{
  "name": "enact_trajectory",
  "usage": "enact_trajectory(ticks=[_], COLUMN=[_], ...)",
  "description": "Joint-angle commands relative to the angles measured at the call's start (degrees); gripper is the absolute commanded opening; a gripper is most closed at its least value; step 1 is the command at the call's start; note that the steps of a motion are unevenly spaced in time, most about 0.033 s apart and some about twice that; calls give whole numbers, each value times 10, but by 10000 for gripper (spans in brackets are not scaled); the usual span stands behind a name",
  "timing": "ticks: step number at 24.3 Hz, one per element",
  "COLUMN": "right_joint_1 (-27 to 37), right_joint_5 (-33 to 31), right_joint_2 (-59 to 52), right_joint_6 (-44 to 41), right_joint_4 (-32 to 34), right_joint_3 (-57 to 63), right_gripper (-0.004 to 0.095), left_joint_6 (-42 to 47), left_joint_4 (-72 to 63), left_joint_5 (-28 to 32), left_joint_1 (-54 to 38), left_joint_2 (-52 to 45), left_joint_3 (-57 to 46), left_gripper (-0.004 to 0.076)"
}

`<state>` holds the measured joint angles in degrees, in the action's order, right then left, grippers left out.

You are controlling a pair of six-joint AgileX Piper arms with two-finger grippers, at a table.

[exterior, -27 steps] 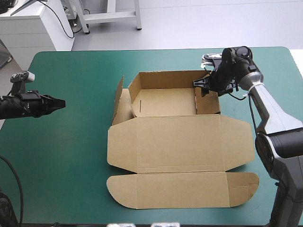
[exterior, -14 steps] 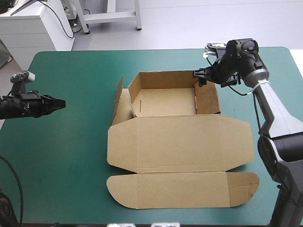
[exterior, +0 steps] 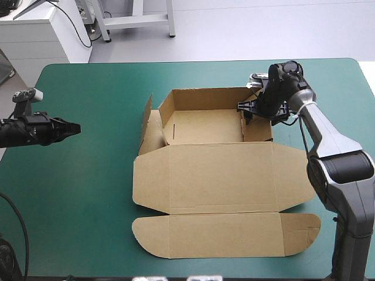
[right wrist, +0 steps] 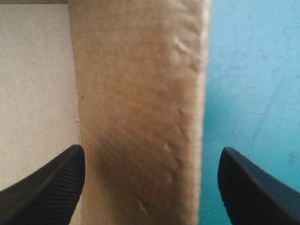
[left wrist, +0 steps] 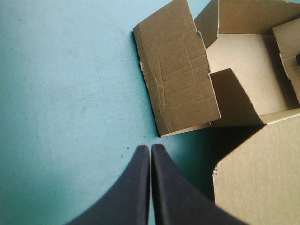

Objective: Fold the box

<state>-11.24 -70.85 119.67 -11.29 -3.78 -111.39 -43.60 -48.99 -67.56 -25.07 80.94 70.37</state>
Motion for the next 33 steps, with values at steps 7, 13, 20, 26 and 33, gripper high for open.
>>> enact_trajectory(ticks=[7,13,20,26,33], right_joint_1=[0,3,23,23,23], right_joint_5=[-5,-5,-5,-6,-6], right_joint_2=[-35,-71,-127,-216,-318], right_joint_6=[27,50,79,100,139], right_joint_4=[-4,4,-25,-41,-48], right_joint_3=[57,54,54,56,60], right_gripper=[-17,-21,-21,-20,-21], left_joint_6=[1,1,1,6,5], left_joint_4=[-32,-33,-31,-43,-58], left_joint_5=[14,14,14,18,51], left_joint_1=[0,0,0,0,0], left_joint_2=[-20,-20,-20,-20,-13], left_joint_3=[14,14,14,14,14], left_gripper=[-8,-8,-8,-8,-8])
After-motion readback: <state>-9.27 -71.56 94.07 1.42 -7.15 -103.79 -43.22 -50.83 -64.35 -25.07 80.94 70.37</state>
